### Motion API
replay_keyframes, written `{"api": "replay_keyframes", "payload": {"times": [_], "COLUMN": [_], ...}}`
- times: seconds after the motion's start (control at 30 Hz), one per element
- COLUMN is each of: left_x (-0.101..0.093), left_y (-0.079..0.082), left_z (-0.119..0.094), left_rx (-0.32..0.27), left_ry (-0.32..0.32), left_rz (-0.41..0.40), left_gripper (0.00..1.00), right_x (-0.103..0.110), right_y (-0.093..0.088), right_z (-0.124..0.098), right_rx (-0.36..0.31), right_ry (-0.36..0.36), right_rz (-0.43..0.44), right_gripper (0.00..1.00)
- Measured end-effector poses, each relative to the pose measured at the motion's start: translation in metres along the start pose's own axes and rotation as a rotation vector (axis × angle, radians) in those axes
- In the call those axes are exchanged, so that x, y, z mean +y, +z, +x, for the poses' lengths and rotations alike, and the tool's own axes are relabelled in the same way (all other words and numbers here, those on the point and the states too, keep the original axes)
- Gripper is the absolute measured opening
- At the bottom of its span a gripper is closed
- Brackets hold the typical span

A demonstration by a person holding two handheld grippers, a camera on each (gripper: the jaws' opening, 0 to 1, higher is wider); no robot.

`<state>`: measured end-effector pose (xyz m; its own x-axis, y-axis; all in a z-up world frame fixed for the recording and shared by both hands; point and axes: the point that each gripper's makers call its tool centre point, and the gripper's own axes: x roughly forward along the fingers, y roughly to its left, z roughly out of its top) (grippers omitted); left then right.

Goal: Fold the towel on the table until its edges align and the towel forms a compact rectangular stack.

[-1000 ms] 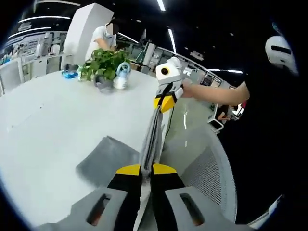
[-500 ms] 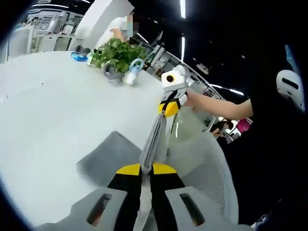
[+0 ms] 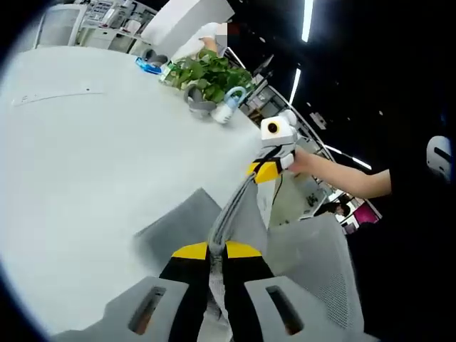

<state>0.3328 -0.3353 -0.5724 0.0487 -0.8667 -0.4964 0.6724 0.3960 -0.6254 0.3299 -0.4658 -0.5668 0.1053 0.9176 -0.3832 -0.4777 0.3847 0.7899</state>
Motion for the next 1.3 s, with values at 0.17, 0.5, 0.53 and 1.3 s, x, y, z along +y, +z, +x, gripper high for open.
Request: {"api": "replay_keyframes", "payload": {"times": [0.17,0.5,0.53,1.3], "left_x": [0.015,0.038,0.041,0.074], "left_y": [-0.001,-0.009,-0.009,0.003], "left_z": [0.007,0.022,0.023,0.006], "left_rx": [-0.001,0.043,0.041,-0.078], "left_ry": [0.066,0.232,0.249,0.633], "left_rz": [0.037,0.224,0.246,0.557], "left_gripper": [0.06,0.07,0.07,0.51], "right_x": [-0.017,-0.041,-0.043,-0.067], "right_y": [0.001,-0.005,-0.005,-0.003], "right_z": [0.004,0.016,0.017,0.014], "right_rx": [-0.031,-0.056,-0.06,-0.025], "right_ry": [-0.083,-0.298,-0.317,-0.725], "right_rz": [-0.035,-0.252,-0.265,-0.673], "right_gripper": [0.01,0.02,0.02,0.43]}}
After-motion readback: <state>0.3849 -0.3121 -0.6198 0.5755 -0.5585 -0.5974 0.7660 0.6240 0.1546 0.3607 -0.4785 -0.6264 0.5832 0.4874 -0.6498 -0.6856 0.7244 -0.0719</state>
